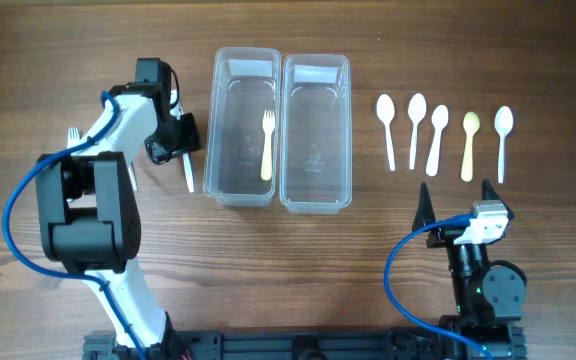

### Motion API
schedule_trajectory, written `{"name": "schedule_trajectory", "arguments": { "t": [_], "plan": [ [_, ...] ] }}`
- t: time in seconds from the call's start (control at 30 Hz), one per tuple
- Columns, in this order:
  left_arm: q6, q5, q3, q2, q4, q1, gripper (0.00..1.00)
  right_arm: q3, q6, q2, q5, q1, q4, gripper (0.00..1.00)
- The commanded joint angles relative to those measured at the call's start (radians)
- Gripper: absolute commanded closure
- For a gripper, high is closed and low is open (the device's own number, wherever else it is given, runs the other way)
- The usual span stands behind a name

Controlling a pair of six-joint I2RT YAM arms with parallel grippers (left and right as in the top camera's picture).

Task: Pack container
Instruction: 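Lower the left gripper onto the white fork and grasp it, then move the white fork into the left container and release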

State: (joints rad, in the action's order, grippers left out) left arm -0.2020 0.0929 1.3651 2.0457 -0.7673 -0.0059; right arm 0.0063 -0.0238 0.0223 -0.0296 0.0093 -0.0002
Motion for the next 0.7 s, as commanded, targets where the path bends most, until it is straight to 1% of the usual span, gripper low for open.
{"name": "schedule_trajectory", "arguments": {
  "t": [0.0, 0.07, 0.1, 0.13, 0.3, 0.37, 0.43, 0.5, 0.67],
  "plan": [
    [0.016, -0.008, -0.022, 0.109, 0.001, 0.002, 0.60, -0.001, -0.002, -0.005, -0.016, -0.003, 0.003, 0.00],
    [0.016, -0.009, -0.022, 0.109, 0.000, 0.002, 0.86, -0.001, -0.002, -0.005, -0.016, -0.003, 0.003, 0.00],
    [0.016, -0.008, -0.021, 0.106, 0.000, 0.002, 0.94, -0.001, -0.002, -0.005, -0.016, -0.003, 0.003, 0.00],
    [0.016, -0.008, -0.021, 0.104, -0.003, 0.002, 0.96, -0.001, -0.002, -0.005, -0.016, -0.003, 0.003, 0.00],
    [0.016, -0.009, -0.021, 0.103, -0.016, 0.002, 0.96, -0.001, -0.002, -0.005, -0.016, -0.003, 0.003, 0.00],
    [0.016, -0.036, -0.002, 0.101, -0.040, 0.002, 0.96, -0.001, -0.002, -0.005, -0.016, -0.003, 0.003, 0.00],
    [0.016, -0.156, 0.095, 0.079, -0.153, 0.004, 0.96, -0.001, -0.002, -0.005, -0.016, -0.003, 0.003, 0.00],
    [0.015, -0.222, 0.204, 0.061, -0.242, 0.004, 0.96, -0.001, -0.002, -0.005, -0.016, -0.003, 0.003, 0.00],
    [0.011, -0.221, 0.542, 0.012, -0.455, -0.002, 0.96, -0.001, -0.002, -0.005, -0.016, -0.003, 0.003, 0.00]
  ]
}}
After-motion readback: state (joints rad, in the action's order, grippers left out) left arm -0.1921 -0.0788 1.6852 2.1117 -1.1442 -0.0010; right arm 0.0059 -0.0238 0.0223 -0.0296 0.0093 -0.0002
